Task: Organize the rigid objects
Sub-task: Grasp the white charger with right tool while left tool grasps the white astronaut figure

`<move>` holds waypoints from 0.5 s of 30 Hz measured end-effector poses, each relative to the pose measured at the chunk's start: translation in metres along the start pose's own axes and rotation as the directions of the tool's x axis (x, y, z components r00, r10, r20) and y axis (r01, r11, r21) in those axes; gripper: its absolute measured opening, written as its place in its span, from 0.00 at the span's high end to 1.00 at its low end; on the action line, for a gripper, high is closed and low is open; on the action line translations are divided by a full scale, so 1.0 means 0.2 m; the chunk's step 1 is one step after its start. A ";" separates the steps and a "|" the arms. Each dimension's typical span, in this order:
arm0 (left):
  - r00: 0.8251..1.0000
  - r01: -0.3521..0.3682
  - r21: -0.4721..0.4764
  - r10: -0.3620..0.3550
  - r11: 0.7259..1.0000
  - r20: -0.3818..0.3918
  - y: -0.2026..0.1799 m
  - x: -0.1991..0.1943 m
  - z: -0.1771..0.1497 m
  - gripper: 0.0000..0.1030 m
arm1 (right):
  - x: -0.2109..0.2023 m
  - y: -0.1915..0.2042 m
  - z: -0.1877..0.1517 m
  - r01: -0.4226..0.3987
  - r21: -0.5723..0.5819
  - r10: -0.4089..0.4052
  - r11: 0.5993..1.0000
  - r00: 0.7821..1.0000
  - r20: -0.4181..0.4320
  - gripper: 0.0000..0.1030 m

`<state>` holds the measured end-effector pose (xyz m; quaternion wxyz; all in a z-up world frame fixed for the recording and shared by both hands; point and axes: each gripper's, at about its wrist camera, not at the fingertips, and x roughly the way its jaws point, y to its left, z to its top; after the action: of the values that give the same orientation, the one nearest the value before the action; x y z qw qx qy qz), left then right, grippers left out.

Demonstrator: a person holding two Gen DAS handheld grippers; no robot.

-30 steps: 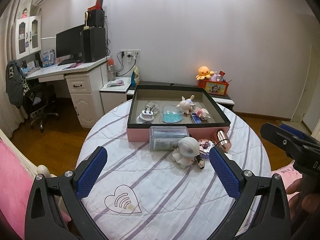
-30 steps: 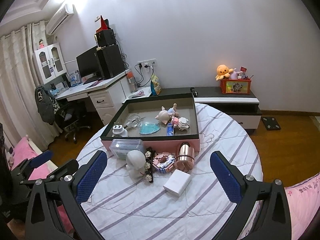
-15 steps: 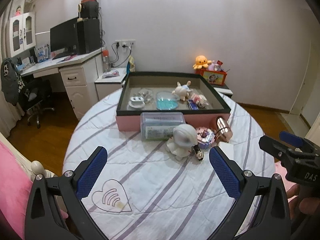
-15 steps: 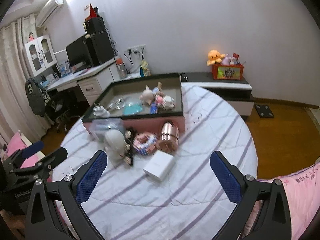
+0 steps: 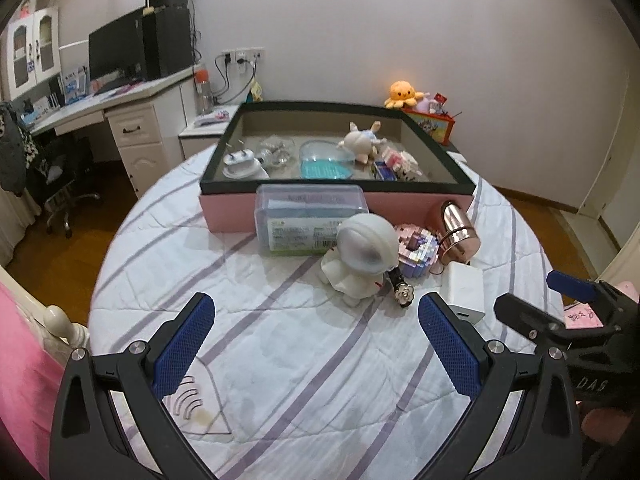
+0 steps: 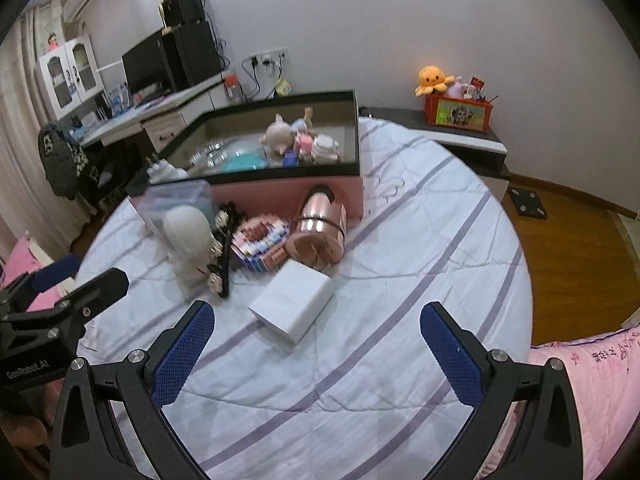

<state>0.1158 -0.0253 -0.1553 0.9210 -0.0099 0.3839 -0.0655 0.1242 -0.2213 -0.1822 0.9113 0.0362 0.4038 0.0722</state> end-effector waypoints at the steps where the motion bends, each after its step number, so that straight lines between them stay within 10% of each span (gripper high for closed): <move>1: 1.000 0.002 -0.001 -0.002 1.000 -0.010 0.00 0.03 0.00 0.00 | 0.03 0.00 0.00 0.003 -0.008 -0.003 1.000 1.000 -0.013 0.00; 15: 0.998 0.015 -0.029 -0.017 0.999 -0.067 0.00 0.29 0.05 0.00 | 0.22 0.04 0.00 -0.001 -0.094 -0.007 0.996 0.997 -0.077 0.00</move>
<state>0.1640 -0.0335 -0.1897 0.9067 -0.0239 0.4156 -0.0677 0.1535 -0.2064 -0.2137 0.8958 -0.0103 0.4350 0.0912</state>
